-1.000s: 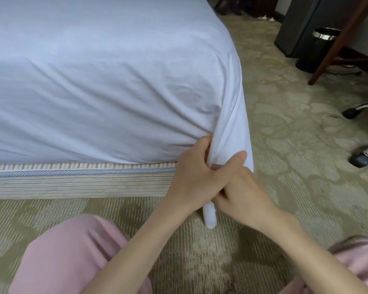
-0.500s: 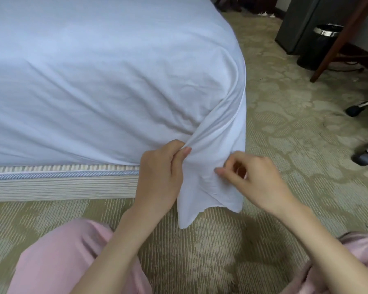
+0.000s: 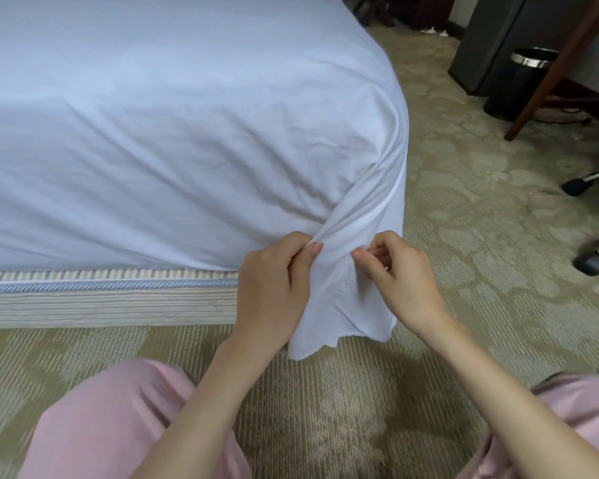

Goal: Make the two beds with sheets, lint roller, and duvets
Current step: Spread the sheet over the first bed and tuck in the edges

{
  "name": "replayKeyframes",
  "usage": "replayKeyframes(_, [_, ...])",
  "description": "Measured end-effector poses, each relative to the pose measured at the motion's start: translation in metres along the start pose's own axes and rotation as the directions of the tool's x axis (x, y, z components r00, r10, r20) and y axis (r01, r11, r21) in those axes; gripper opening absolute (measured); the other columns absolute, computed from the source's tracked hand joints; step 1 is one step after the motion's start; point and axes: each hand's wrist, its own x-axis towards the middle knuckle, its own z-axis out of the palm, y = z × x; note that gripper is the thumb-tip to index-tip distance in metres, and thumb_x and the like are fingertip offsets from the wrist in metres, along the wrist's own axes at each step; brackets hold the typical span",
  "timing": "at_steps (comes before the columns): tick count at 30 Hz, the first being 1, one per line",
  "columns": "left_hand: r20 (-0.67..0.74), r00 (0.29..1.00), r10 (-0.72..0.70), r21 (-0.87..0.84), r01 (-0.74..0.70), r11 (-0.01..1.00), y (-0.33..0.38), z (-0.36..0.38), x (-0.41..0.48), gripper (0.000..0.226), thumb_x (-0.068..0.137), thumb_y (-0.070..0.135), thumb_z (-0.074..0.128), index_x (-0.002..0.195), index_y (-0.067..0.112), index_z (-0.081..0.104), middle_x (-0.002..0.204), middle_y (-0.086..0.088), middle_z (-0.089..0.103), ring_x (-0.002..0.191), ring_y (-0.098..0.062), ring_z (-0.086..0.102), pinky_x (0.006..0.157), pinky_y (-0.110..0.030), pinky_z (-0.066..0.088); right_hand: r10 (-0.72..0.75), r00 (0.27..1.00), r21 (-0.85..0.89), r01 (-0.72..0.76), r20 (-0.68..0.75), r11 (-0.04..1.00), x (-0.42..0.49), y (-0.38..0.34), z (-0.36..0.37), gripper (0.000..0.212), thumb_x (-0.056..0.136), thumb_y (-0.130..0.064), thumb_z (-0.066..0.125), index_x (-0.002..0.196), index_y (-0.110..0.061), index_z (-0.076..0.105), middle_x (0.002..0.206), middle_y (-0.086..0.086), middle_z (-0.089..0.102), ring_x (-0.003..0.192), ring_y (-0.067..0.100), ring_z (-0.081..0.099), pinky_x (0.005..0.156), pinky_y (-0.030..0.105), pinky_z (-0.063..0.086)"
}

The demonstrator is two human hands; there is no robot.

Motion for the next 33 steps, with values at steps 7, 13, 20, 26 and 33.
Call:
replayKeyframes(7, [0.005,1.000,0.009,0.009,-0.010,1.000,0.002,-0.001,-0.002,0.031,0.094,0.029,0.048,0.074,0.010,0.061,0.050,0.004,0.045,0.050,-0.014,0.042,0.049,-0.030,0.033,-0.107,0.984,-0.057,0.116,0.145,0.992,-0.002,-0.004,-0.025,0.023,0.089,-0.013,0.061,0.070,-0.006,0.051,0.059,-0.002,0.061,0.059,0.014,0.059,0.062,0.029,0.045])
replayKeyframes(13, [-0.145,0.986,0.084,-0.005,-0.086,0.996,0.032,0.002,-0.009,0.018,0.091,0.013,0.054,0.107,0.005,0.056,0.099,0.000,0.056,0.087,-0.012,0.055,0.077,-0.022,0.045,-0.103,0.896,0.300,-0.035,0.433,0.953,-0.002,-0.005,-0.098,0.024,0.081,-0.017,0.060,0.072,0.004,0.050,0.064,0.010,0.060,0.057,0.016,0.054,0.056,0.021,0.047])
replayKeyframes(20, [-0.057,0.955,0.292,0.071,-0.287,0.955,0.080,0.025,-0.005,0.019,0.090,0.017,0.053,0.099,0.004,0.063,0.102,-0.009,0.055,0.089,-0.024,0.056,0.076,-0.036,0.046,-0.087,0.876,0.310,-0.074,0.475,0.948,0.004,0.012,-0.118,0.026,0.078,-0.021,0.061,0.072,0.002,0.051,0.065,0.010,0.059,0.058,0.013,0.054,0.056,0.019,0.047])
replayKeyframes(26, [-0.105,0.981,0.166,0.345,-0.121,0.931,0.089,0.054,0.023,0.034,0.084,0.042,0.049,0.087,0.010,0.059,0.079,-0.004,0.059,0.065,-0.026,0.060,0.050,-0.030,0.042,-0.050,0.886,0.313,-0.109,0.462,0.944,0.008,0.028,-0.141,0.054,0.059,-0.066,0.074,0.067,-0.015,0.058,0.066,0.010,0.062,0.058,0.013,0.057,0.056,0.019,0.049])
replayKeyframes(33, [-0.357,0.934,0.015,0.316,0.105,0.943,0.087,0.076,0.040,0.030,0.074,0.048,0.070,0.070,0.019,0.066,0.056,0.007,0.063,0.053,-0.018,0.062,0.047,-0.022,0.036,-0.083,0.868,0.323,-0.092,0.490,0.942,0.010,0.028,-0.135,0.039,0.075,-0.041,0.068,0.069,-0.006,0.052,0.062,0.007,0.061,0.057,0.016,0.053,0.056,0.020,0.047])
